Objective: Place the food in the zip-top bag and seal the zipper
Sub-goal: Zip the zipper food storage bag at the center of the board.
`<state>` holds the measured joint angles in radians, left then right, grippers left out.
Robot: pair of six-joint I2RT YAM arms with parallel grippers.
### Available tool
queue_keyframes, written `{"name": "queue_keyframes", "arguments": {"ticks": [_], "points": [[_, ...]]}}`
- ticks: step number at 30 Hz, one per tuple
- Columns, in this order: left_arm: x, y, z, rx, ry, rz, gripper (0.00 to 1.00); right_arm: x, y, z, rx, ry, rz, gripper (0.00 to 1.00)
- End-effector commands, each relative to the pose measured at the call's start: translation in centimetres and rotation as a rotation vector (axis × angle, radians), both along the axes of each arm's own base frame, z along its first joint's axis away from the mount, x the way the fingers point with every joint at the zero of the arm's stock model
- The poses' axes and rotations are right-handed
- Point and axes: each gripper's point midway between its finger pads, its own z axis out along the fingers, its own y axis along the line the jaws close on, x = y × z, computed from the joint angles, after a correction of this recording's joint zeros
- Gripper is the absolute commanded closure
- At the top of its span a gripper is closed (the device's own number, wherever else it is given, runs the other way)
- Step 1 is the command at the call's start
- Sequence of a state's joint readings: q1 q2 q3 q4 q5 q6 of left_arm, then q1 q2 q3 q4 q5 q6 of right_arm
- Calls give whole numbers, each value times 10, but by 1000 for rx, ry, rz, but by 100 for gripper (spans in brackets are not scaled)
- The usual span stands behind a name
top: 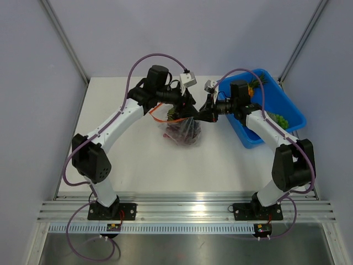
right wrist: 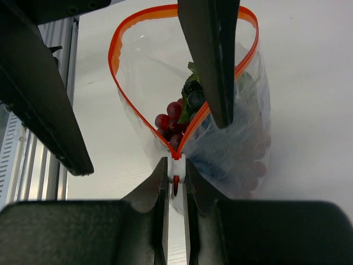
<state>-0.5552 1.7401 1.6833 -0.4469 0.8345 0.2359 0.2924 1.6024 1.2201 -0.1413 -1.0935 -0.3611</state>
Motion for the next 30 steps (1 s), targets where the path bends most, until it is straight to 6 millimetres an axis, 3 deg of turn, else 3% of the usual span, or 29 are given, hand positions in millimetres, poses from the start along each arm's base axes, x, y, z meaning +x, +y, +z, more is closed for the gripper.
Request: {"name": "queue_keyframes", "arguments": {"ticks": [1,8,15,19,22,26,28,30], "points": [[-10,-7,23,-39,-99,-103,32,-7,1,36,35,-118,39,100],[1,-2,-13,46,-110,-30,29,-6,-2,36,35,-115,20,100],[14,3,-34,114,-120,8,35,-6,-11,35,26,-119,7,100],[16,2,-41,124,-108,9,47,-6,-14,35,25,-119,7,100],[13,2,-46,130,-86,1,62,-8,-14,33,18,-108,21,100],[6,3,-46,128,-60,-21,95,-4,-15,35,15,-116,3,100],[3,3,-47,129,-39,-19,100,-1,-15,37,19,-111,-22,91],[1,4,-47,128,-18,-16,100,9,-18,35,22,-110,-98,63]]}}
